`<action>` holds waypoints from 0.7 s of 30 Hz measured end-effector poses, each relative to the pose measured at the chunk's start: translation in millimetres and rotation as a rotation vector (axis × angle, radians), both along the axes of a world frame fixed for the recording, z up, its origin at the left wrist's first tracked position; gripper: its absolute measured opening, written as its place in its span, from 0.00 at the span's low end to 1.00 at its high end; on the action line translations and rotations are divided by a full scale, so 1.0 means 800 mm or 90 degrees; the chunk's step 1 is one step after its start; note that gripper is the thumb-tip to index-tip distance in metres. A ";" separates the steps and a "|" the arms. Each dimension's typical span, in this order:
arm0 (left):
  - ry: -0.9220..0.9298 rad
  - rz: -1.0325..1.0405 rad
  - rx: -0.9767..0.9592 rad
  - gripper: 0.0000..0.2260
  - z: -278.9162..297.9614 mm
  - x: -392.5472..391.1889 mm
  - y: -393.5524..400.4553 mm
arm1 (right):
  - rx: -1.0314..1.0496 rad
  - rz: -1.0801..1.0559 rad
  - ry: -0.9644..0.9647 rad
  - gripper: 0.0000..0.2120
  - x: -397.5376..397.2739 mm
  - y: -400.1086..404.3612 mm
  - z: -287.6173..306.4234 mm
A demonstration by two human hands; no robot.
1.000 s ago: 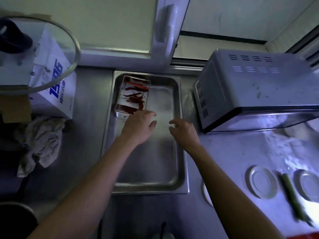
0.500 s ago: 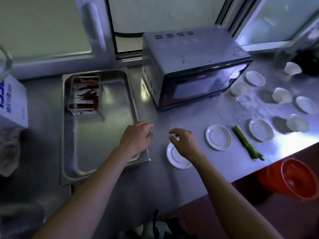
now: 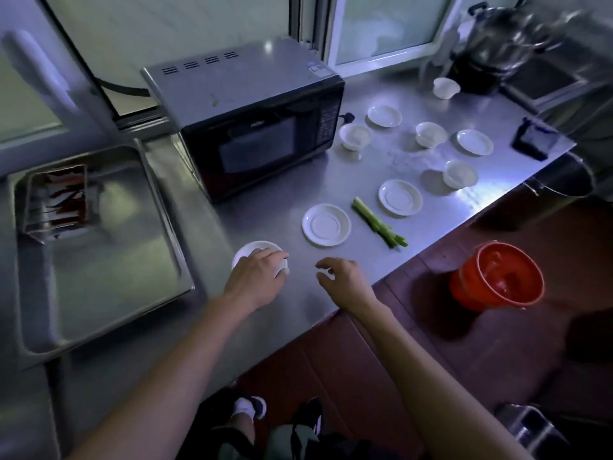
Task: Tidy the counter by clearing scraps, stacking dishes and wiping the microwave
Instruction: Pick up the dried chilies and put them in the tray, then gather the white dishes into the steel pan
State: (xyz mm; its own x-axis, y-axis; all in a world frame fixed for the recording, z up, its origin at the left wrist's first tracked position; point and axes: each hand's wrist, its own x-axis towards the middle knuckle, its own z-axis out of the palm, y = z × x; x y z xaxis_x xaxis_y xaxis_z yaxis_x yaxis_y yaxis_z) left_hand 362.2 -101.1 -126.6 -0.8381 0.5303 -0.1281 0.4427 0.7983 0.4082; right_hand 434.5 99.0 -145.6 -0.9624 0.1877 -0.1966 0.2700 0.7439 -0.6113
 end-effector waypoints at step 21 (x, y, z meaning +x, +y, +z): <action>-0.024 -0.204 0.035 0.18 -0.005 -0.044 0.273 | 0.046 -0.237 -0.034 0.15 0.037 0.219 0.023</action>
State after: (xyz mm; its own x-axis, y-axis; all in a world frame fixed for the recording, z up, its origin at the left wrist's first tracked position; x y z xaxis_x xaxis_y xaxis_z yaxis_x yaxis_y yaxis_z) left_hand 327.1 117.0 -130.4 -0.6230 0.7731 -0.1189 0.6516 0.5971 0.4679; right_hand 463.7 274.2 -127.3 -0.8146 0.5374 -0.2184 0.5599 0.6299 -0.5383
